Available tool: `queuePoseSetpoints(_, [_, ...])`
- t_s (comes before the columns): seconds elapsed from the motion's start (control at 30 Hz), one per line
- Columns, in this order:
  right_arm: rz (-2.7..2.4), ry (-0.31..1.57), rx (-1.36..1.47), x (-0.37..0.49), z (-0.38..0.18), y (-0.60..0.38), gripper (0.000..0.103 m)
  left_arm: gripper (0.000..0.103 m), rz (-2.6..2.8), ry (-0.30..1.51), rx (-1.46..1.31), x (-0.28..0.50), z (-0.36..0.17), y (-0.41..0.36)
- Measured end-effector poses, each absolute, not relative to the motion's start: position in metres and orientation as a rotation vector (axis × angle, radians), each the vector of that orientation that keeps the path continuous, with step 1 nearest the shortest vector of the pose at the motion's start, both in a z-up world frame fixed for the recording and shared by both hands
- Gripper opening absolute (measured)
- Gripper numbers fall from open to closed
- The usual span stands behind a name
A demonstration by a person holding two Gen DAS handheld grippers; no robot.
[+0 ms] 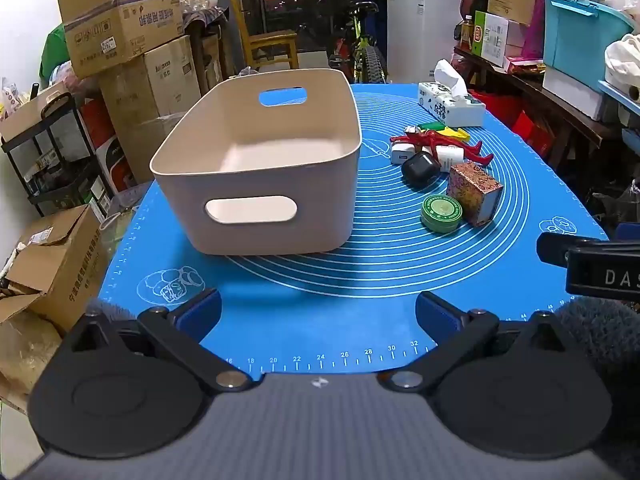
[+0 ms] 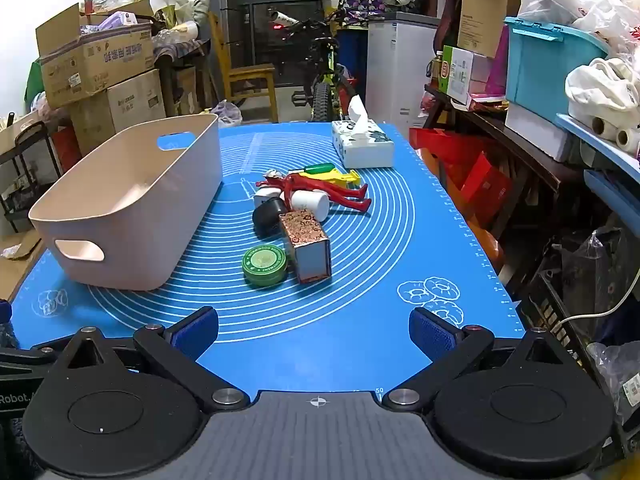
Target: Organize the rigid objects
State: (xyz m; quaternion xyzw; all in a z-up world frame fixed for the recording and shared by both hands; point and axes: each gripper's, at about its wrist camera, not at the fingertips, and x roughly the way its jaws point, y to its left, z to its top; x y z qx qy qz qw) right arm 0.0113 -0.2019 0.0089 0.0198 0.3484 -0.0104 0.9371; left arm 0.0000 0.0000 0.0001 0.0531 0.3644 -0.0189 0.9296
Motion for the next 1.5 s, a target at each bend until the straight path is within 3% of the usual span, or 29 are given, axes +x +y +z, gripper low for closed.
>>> queuePoseSetpoints(1.5, [-0.011,0.725,0.054,0.0134,0.0055,-0.2023,0.101,0.102,-0.045,0.758,0.099,0.0019,-0.0019,0.0009])
